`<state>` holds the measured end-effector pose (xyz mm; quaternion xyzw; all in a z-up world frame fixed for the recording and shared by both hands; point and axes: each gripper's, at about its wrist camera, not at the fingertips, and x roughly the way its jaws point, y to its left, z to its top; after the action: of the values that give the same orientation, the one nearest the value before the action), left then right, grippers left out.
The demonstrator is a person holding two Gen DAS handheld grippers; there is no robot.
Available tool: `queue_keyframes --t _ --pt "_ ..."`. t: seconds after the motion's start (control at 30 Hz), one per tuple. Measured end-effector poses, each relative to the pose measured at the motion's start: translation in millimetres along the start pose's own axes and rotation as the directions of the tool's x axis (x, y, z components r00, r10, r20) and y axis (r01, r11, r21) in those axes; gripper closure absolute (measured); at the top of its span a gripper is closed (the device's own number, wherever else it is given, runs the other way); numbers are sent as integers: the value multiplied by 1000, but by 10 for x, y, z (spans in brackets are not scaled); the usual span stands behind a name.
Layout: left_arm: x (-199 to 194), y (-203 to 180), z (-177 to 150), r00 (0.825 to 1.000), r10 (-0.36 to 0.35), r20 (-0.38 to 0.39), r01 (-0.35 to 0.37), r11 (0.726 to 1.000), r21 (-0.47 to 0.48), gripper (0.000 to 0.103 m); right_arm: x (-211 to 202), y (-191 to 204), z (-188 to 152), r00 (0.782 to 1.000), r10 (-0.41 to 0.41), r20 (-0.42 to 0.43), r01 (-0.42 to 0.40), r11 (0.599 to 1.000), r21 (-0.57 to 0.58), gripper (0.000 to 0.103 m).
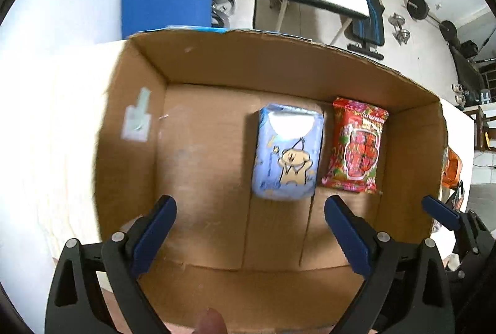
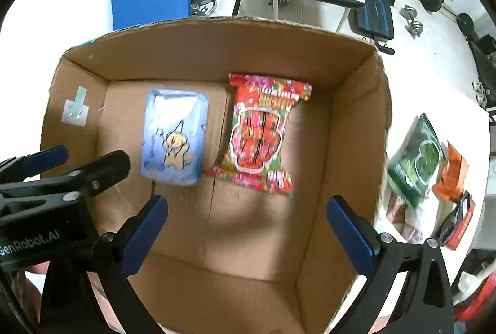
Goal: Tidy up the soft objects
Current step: 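Carry both packs into the cardboard box and open both tools to release them, then grasp the green Deeyeo bag with the left tool while the right tool grasps the red gold-lettered bag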
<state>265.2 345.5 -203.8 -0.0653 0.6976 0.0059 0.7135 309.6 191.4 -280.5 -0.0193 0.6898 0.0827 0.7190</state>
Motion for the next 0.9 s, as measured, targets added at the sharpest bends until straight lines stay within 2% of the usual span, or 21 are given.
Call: queue_keyframes --t 0.03,0.3,0.6,0.7,0.8,0.9 --pt "69 -49 65 1000 5 13 -5 1000 -3 5 -34 4 -52 1000 1 5 -1 1000 1 0" --pt "-302 -68 -313 986 69 153 -71 997 7 5 -472 -37 -565 997 5 82 -7 1000 25 0" --pt "-754 -204 -651 975 58 214 -55 998 -17 5 -908 -77 -925 988 61 139 -64 998 24 0" --pt "-930 -374 -686 968 63 245 -64 998 -4 5 -1049 -173 -1006 981 96 169 -103 994 29 0" --pt "-1149 -684 -700 954 69 290 -83 996 33 5 -1227 -391 -1091 961 148 235 -162 986 40 0" --pt "-1271 -1115 -697 944 48 327 -84 992 96 5 -1422 -706 -1161 943 131 307 -152 987 47 0"
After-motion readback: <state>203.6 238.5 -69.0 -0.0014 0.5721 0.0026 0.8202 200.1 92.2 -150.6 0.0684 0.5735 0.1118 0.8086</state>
